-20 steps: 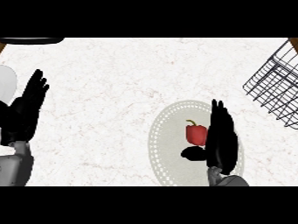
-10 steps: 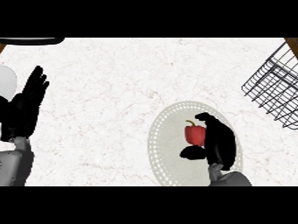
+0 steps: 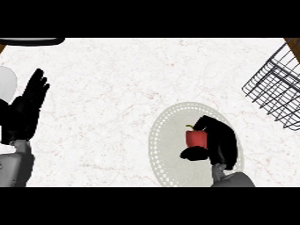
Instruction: Pick the bell pepper from the placemat and place it in the basket
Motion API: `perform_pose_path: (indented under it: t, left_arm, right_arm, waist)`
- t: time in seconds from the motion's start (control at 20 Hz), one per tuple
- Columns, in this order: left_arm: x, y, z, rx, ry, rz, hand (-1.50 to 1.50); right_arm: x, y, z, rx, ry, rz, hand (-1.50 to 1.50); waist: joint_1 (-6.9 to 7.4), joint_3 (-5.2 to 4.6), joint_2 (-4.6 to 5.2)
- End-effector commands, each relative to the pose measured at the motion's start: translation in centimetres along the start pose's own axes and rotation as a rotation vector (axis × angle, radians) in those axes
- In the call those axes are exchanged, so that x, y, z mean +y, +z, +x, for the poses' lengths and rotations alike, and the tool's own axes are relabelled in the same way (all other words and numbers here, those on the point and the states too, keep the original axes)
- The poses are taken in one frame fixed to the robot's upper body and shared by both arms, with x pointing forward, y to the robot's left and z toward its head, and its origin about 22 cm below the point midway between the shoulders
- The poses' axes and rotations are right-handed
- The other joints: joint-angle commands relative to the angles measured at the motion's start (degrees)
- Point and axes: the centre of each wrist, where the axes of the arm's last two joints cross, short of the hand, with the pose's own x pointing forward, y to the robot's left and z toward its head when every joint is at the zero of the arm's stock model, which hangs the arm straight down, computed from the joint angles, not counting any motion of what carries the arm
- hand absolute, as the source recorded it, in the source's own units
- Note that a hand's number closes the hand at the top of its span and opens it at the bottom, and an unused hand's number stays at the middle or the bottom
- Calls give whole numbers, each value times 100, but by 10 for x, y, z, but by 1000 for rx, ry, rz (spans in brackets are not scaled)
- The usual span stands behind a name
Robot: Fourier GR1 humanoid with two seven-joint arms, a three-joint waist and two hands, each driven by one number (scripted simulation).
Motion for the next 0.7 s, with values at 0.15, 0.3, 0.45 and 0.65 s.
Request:
perform_pose_path:
  t: [0.15, 0.3, 0.45, 0.65]
  left_arm:
    - [-4, -1, 2, -12, 7, -8, 0]
    - [-4, -7, 8, -14, 6, -38, 0]
    - [-13, -8, 6, -31, 1, -44, 0]
    - [-22, -8, 10, -24, 14, -29, 0]
  right_arm:
    - [44, -1, -3, -2, -51, 88, 150]
    - [39, -11, 26, 10, -134, 176, 150]
    - [35, -24, 22, -12, -271, 115, 150]
    - [39, -17, 44, -130, -414, -3, 150]
  waist:
    - [135, 104, 166]
    - [328, 112, 217]
    - [300, 120, 233]
    - [255, 115, 189]
